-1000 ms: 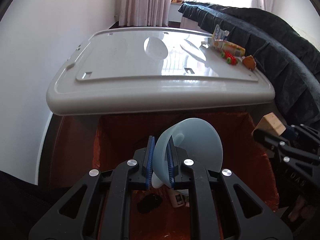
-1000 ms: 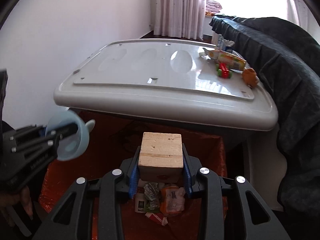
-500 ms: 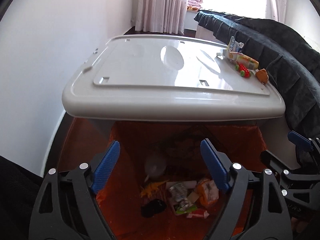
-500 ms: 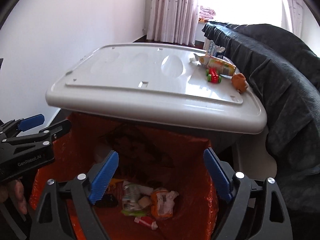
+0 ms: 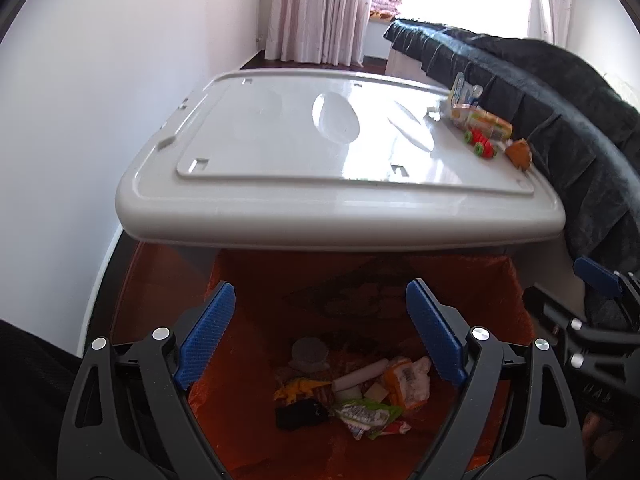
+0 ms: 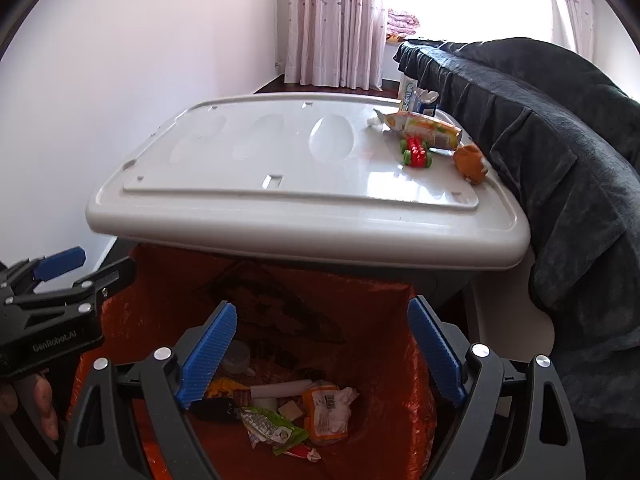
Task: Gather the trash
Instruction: 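Grasp the orange sock with the right gripper while the left grasps the red toy car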
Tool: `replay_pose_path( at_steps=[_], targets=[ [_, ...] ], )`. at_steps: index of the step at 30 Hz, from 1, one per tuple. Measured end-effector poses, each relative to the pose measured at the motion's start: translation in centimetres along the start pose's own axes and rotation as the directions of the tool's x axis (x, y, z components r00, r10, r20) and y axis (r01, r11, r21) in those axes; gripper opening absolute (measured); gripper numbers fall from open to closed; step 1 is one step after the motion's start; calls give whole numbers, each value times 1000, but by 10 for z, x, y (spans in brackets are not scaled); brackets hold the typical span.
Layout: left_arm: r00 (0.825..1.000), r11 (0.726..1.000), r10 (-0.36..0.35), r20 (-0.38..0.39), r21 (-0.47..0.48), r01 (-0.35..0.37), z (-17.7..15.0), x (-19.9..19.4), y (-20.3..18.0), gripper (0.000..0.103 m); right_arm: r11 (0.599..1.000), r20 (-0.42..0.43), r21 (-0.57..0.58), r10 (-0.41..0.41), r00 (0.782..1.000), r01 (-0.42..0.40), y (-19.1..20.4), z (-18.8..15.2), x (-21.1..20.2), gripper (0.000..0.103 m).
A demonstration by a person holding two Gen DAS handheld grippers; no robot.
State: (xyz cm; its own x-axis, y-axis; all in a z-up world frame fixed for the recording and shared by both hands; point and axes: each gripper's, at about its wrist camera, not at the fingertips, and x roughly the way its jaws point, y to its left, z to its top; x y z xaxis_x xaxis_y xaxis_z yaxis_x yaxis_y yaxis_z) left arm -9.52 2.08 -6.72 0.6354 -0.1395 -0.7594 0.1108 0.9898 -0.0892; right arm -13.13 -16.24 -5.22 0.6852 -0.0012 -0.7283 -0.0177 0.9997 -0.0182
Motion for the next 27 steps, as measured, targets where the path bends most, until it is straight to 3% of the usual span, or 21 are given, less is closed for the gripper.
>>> replay_pose_path(
  at_steps=[4, 8, 17, 23, 27],
  targets=[
    [998, 999, -44, 48, 7, 43, 24, -11, -9, 89, 997, 111, -7, -73, 991, 74, -15, 32, -19, 90],
    [991, 997, -80, 102, 22, 78, 44, -22, -19, 92, 994, 140, 17, -112, 984, 111, -35, 49, -17, 90],
    [987, 992, -103, 120, 81, 93, 71, -11, -50, 93, 986, 85, 106, -139, 987, 129, -85, 79, 21, 90],
    [985, 988, -125, 121, 108, 112, 85, 11, -72, 93, 969, 21, 148, -204, 979, 199, -127, 116, 85, 89],
    [982, 984, -150, 112, 118, 137, 90, 22, -81, 93, 964, -39, 116, -235, 971, 238, -142, 132, 130, 84]
  ],
)
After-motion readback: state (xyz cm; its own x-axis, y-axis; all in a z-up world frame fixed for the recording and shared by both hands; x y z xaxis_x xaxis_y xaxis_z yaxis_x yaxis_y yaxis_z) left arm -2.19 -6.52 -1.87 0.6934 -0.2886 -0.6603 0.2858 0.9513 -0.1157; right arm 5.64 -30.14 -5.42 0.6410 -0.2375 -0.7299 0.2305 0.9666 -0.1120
